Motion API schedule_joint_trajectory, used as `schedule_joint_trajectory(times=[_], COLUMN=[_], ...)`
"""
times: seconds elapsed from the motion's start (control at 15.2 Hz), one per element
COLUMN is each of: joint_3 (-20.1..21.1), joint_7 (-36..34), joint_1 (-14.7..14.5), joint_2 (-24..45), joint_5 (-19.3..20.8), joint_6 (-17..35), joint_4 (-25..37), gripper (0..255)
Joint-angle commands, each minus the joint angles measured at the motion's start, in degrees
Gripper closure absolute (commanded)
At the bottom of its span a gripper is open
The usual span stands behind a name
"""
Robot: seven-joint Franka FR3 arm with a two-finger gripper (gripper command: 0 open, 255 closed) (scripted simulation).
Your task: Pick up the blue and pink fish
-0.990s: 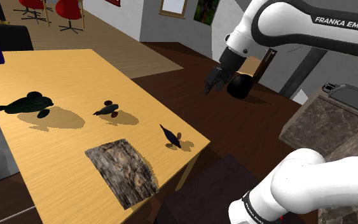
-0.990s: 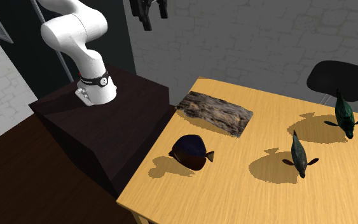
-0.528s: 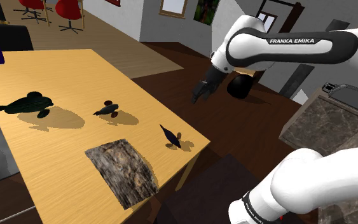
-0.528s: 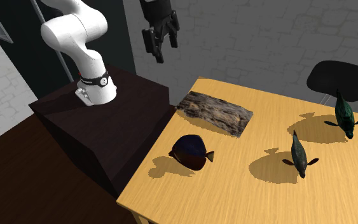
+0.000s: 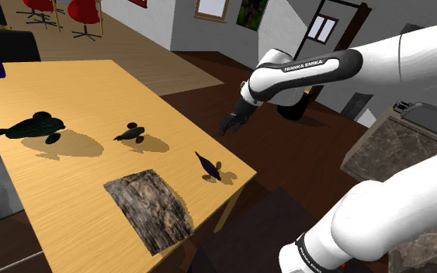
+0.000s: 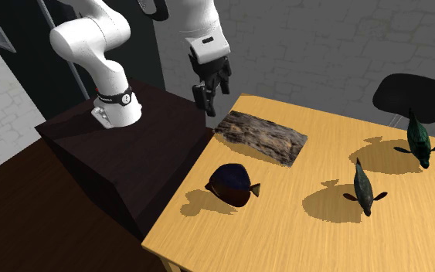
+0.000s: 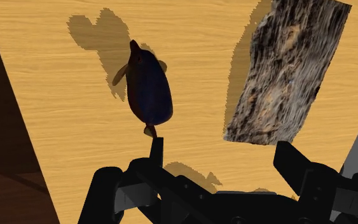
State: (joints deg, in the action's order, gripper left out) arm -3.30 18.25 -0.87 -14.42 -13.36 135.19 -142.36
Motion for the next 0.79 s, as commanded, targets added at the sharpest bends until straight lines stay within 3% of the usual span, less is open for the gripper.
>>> schedule_joint_trajectory(times=[0.0,0.4,0.73], joint_3=[-0.68,-1.52,0.18], joint_7=[2.47,11.46,19.19], joint_1=[-0.51,-1.13,0.46], joint_2=[4.66,18.52,30.27], joint_5=[-2.02,-10.39,-17.91], joint_6=[3.96,12.11,16.37], joint_4=[0.78,5.97,12.81], gripper=[0,0,0])
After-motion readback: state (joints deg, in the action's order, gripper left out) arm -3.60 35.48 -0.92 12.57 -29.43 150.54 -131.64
